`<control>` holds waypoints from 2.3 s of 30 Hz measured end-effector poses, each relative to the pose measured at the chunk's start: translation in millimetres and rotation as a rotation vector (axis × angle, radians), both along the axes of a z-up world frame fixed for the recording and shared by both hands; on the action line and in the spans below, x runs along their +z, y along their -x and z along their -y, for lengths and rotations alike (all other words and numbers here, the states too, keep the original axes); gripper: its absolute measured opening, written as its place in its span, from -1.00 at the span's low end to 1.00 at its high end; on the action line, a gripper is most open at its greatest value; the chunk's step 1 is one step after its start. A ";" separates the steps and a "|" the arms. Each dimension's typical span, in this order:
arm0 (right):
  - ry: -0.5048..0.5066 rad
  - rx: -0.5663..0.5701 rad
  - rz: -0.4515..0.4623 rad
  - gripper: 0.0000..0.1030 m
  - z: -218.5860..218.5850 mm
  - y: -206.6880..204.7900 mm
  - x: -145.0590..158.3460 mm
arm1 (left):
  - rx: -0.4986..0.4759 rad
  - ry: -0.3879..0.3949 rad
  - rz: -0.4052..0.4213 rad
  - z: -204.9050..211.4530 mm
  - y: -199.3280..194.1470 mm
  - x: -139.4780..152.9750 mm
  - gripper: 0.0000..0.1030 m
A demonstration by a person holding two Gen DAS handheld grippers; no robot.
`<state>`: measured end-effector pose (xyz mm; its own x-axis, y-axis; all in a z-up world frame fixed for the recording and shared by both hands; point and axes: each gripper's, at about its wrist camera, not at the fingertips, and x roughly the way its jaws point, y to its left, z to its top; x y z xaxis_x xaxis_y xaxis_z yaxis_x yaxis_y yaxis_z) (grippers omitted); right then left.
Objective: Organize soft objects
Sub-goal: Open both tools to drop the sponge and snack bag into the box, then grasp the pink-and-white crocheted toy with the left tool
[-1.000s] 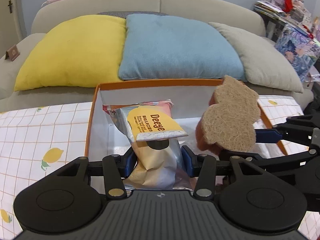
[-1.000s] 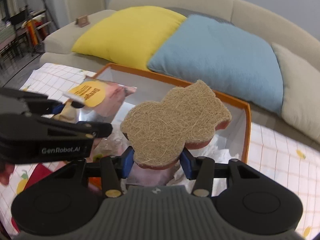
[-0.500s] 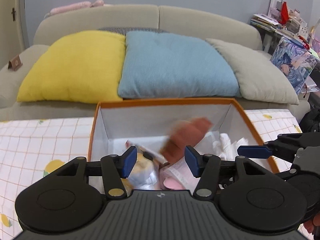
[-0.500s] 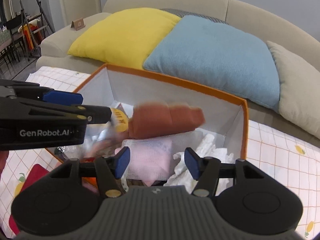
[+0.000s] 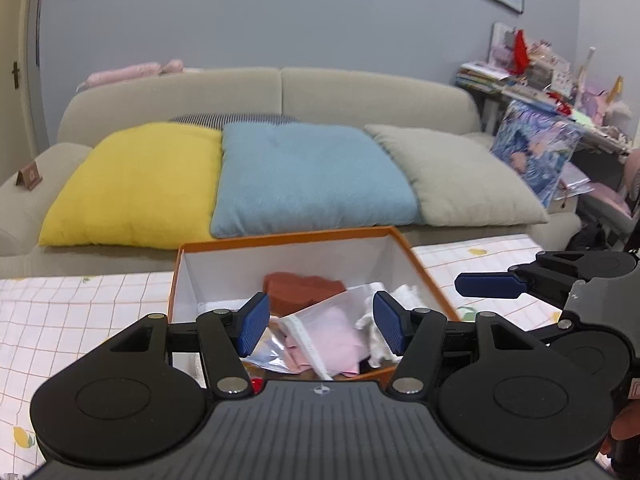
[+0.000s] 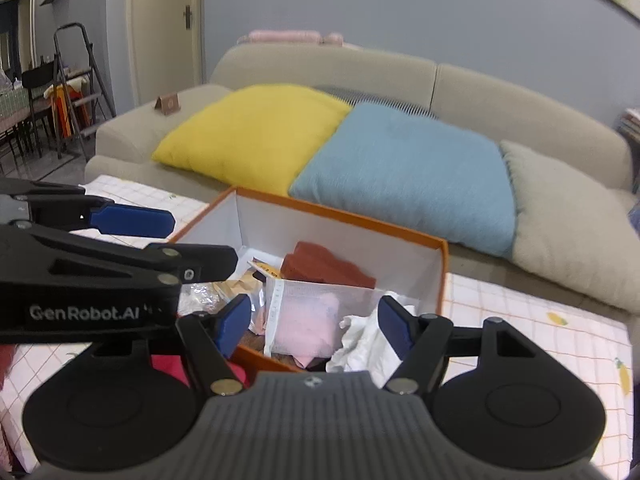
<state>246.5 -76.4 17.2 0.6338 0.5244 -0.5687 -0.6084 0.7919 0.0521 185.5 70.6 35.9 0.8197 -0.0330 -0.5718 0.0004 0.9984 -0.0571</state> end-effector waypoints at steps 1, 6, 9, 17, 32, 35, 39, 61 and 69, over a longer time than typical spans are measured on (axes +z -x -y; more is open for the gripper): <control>-0.008 -0.006 0.015 0.37 5.5 7.7 2.1 | -0.002 0.001 0.013 2.8 6.6 2.8 0.36; -0.048 -0.046 0.068 0.43 35.0 43.8 6.7 | -0.006 0.036 0.058 14.0 34.2 10.6 0.36; -0.068 -0.079 0.085 0.46 52.2 64.5 3.6 | -0.010 0.055 0.078 21.1 50.9 8.9 0.36; -0.079 -0.145 0.044 0.46 84.1 111.0 -21.8 | -0.018 0.095 0.003 38.0 86.2 -19.6 0.36; -0.006 -0.210 -0.201 0.46 110.6 146.7 -89.3 | -0.165 0.002 -0.201 78.6 109.7 -78.9 0.36; 0.000 -0.227 -0.197 0.45 111.5 141.1 -93.9 | -0.210 -0.065 -0.201 88.7 108.2 -84.0 0.32; 0.007 -0.254 -0.208 0.45 114.6 132.8 -101.5 | -0.247 -0.168 -0.190 101.7 97.6 -87.3 0.32; -0.049 -0.212 -0.253 0.40 118.0 70.5 -149.6 | -0.532 -0.914 -0.323 169.3 27.1 -167.0 0.33; 0.076 -0.164 -0.215 0.09 102.6 50.6 -175.2 | -0.558 -0.985 -0.359 176.9 22.2 -188.2 0.32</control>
<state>195.8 -179.0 -158.1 0.5673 0.3758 -0.7327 -0.4534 0.8853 0.1030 163.3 -106.3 -152.3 0.6194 0.2483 -0.7448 0.5897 0.4791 0.6502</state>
